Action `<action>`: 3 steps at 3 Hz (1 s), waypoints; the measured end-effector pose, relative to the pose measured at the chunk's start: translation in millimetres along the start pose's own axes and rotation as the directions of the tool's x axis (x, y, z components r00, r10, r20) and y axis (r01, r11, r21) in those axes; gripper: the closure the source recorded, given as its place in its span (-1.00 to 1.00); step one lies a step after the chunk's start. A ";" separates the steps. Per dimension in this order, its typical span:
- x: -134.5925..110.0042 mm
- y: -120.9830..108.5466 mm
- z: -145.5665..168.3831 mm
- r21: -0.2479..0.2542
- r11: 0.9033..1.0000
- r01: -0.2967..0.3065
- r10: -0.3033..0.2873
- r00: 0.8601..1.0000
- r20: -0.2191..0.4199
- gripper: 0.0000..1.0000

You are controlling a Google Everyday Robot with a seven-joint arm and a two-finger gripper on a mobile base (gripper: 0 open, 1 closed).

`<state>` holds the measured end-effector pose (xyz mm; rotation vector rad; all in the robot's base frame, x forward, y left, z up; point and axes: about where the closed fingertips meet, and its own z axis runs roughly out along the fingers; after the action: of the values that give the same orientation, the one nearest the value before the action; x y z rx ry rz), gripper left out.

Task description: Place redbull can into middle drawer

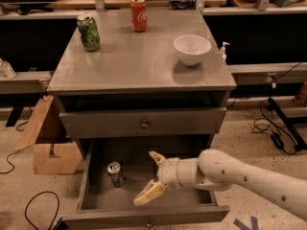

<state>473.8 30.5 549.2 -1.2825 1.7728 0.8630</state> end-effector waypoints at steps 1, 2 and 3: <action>-34.0 -25.6 -75.5 0.055 0.997 0.046 -0.042 0.996 -0.077 -1.00; -87.6 -45.2 -155.4 0.088 0.988 0.127 -0.109 0.978 -0.177 -1.00; -138.2 -34.3 -219.0 0.111 0.978 0.176 -0.139 0.949 -0.282 -1.00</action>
Offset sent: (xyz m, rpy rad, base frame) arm 0.0287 -0.1719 0.2653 -0.3661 -0.1445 0.0594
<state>491.5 -105.8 771.4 -1.4855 1.8726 0.4846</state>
